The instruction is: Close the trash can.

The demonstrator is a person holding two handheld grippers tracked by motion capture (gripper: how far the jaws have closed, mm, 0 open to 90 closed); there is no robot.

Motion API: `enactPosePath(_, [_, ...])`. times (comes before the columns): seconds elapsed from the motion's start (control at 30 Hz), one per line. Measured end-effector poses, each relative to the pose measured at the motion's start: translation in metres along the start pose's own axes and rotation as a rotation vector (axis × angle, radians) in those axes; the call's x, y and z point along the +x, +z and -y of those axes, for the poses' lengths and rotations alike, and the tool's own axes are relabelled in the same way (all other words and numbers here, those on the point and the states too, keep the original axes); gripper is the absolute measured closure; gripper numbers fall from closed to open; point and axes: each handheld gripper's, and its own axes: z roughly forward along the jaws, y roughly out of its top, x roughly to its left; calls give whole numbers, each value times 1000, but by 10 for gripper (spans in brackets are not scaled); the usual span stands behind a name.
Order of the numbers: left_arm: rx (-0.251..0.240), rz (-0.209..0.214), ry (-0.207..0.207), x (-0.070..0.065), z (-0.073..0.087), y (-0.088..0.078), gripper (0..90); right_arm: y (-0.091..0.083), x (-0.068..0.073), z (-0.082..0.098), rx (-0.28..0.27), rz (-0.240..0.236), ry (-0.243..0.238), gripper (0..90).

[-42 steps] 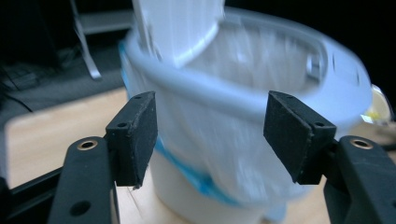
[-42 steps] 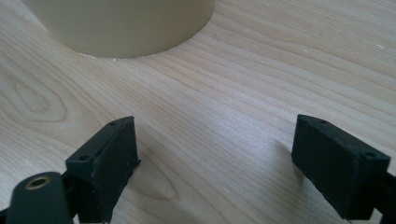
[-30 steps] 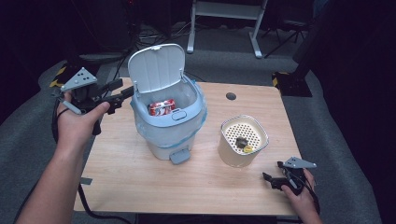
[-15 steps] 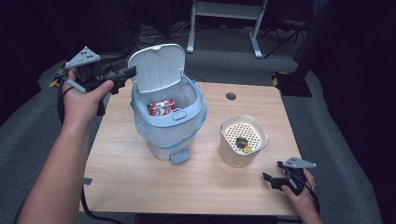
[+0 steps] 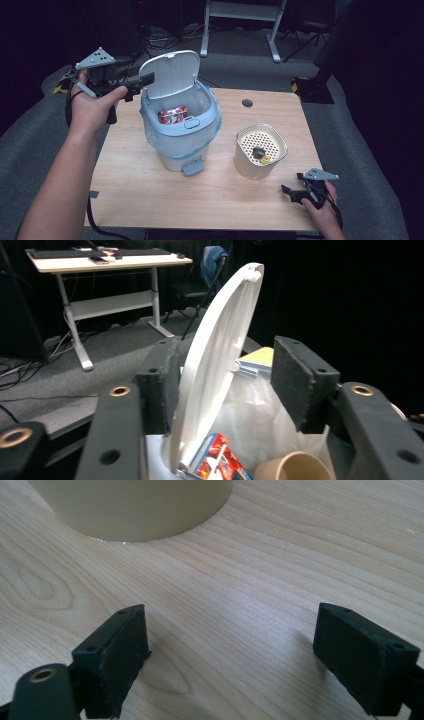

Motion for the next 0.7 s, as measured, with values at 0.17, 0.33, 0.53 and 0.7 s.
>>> enactPosePath(0.17, [41,36,45,-20,7,-5,428,0,0,0,0,-2,-2,145])
enactPosePath(0.33, [26,102,47,-30,18,-7,404,0,0,0,0,-2,-2,145])
enactPosePath(0.53, [52,162,39,-41,32,-1,387,0,0,0,0,-2,-2,145])
enactPosePath(0.7, [115,171,30,-50,40,8,393,0,0,0,0,-2,-2,145])
